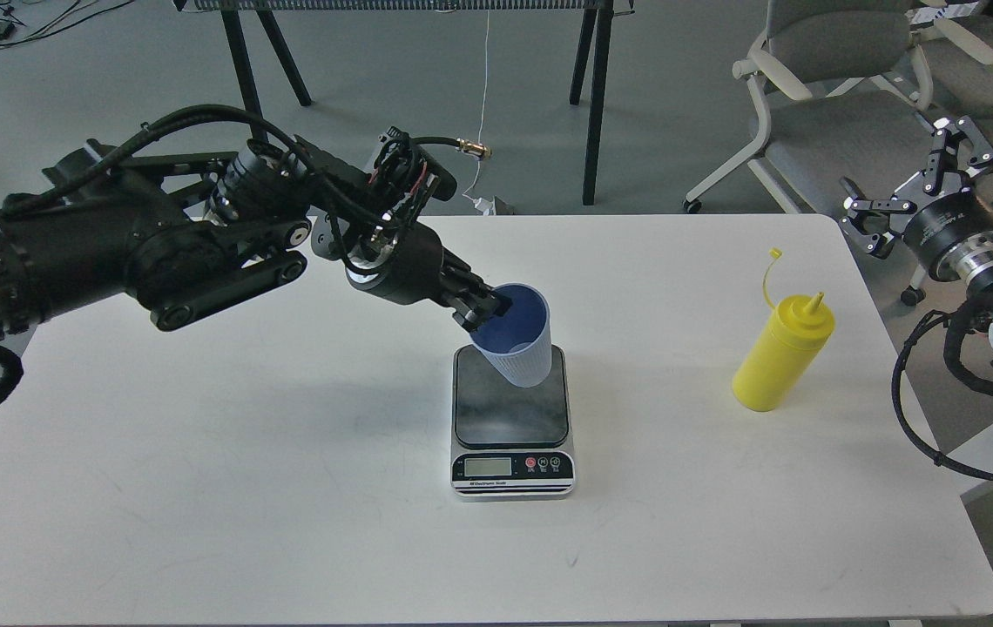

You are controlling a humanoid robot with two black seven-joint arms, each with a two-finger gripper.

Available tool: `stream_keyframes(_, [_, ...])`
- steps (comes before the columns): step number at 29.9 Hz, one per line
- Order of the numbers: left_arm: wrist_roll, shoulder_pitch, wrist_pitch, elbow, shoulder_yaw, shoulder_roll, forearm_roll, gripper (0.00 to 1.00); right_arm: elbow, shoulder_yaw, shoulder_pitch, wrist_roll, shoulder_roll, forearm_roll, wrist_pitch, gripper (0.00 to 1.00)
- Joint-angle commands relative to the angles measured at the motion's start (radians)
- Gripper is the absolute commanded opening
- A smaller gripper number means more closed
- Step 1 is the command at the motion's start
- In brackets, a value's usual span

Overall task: Pour seasoning into cup on scale with both arms
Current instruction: 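Lift the blue cup and lower it onto the scale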

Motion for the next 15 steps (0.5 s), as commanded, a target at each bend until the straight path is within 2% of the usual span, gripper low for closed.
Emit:
stream_keyframes(1, [0.0,0.001,0.0,0.06,0.039,-0.045,0.001,0.0,0.0,0.0,0.0,0.0,-0.009,0.0,0.0,0.99])
stream_keyframes(7, [0.0,0.008,0.0,0.104,0.064,-0.102,0.001,0.0,-0.009,0.0,-0.002,0.0,-0.007,0.0,0.0,0.99])
stream_keyframes(15, [0.0,0.034,0.0,0.129,0.065,-0.103,0.001,0.01,-0.011,0.0,-0.002,0.0,-0.001,0.0,0.0,0.99])
